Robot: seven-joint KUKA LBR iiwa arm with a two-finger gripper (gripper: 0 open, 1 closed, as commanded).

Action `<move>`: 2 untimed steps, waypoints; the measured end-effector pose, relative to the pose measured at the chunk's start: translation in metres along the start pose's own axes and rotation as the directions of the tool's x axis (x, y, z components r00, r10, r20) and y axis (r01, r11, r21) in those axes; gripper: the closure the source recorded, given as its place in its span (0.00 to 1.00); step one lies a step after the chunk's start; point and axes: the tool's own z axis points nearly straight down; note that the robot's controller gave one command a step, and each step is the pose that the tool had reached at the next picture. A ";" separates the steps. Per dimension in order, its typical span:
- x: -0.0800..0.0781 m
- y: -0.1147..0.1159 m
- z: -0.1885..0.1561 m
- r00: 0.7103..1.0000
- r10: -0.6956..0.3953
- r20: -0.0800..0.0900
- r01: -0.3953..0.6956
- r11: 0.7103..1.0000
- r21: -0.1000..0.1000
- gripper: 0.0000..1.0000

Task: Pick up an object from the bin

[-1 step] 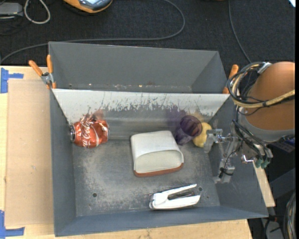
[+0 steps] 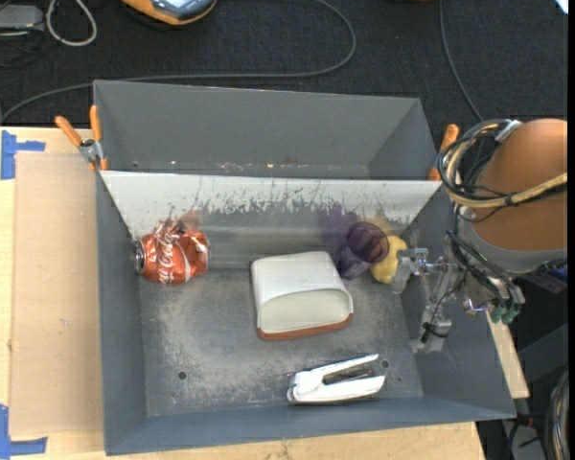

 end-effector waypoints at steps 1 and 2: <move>0.003 0.007 0.079 0.998 0.058 -0.010 -0.058 0.998 -0.002 0.00; -0.017 0.029 0.093 0.998 0.057 0.009 -0.057 0.998 -0.001 0.00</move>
Offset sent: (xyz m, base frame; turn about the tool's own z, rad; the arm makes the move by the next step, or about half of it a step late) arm 0.0162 0.0278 -0.0920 0.0589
